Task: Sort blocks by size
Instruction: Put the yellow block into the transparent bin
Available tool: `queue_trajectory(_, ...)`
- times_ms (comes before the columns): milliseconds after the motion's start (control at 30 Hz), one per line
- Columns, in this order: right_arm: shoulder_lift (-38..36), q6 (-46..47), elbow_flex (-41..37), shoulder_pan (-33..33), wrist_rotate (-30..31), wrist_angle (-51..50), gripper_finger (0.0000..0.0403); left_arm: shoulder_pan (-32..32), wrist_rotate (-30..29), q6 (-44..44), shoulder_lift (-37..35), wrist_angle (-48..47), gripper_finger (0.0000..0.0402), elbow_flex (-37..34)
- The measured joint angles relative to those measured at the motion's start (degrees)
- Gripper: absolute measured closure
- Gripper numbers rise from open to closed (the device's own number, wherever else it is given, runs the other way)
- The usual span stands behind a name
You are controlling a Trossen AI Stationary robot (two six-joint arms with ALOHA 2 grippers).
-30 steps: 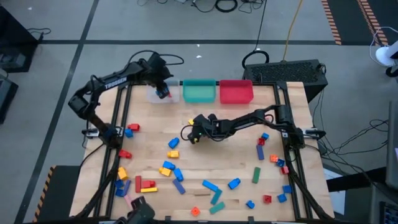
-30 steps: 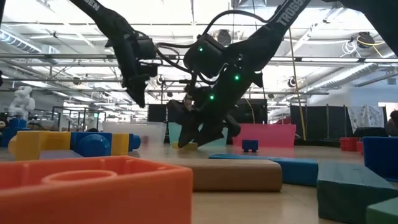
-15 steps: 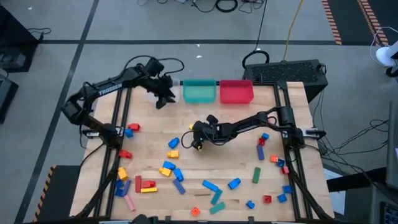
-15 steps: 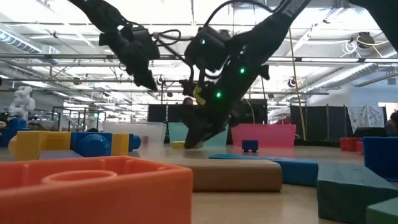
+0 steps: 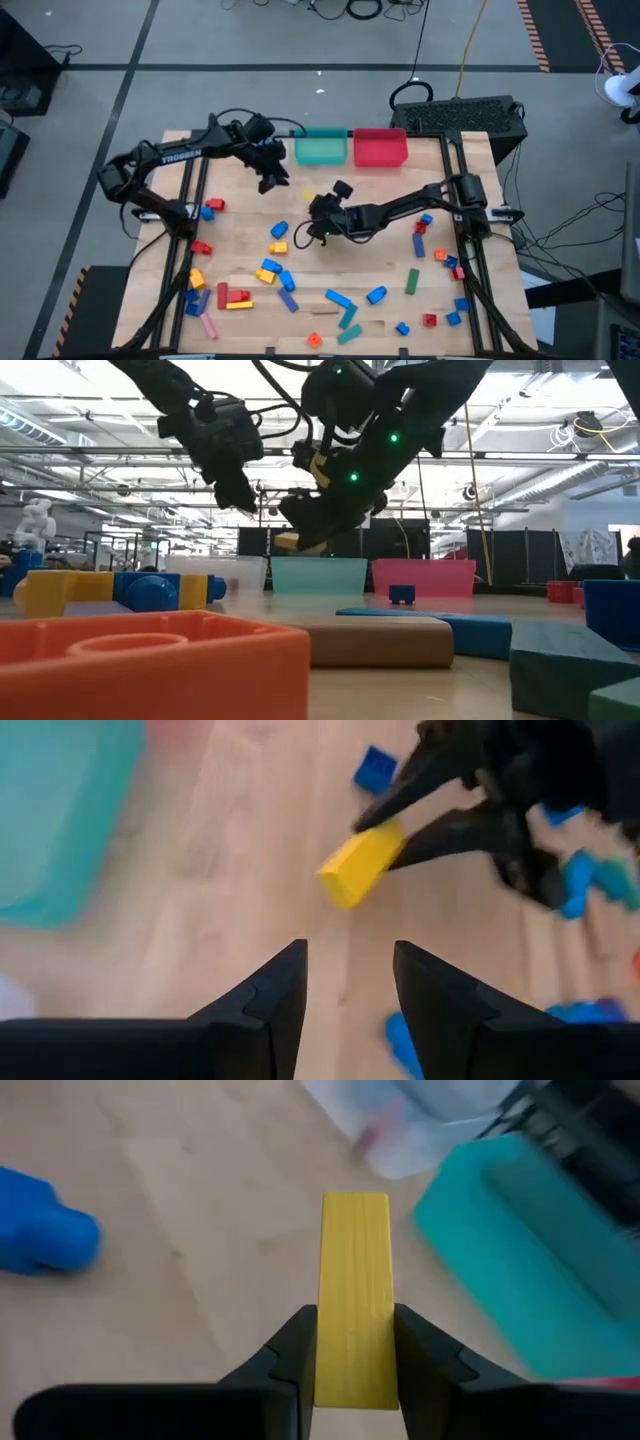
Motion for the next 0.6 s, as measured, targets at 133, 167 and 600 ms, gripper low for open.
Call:
queue_trajectory(133,0.0,-3.7,0.0,1.4,7.0,0.4,0.0318,-2.3,0.0,-7.4,0.0,3.7,0.0249,0.0)
queue_trajectory(167,0.0,-4.7,0.0,1.7,8.1,0.6,0.0318,-2.7,0.0,-8.7,0.0,4.9,0.0249,0.0)
queue_trajectory(600,-0.5,-13.9,0.0,3.4,15.5,10.5,0.0318,-5.6,0.0,-15.5,0.0,10.8,0.0248,0.0)
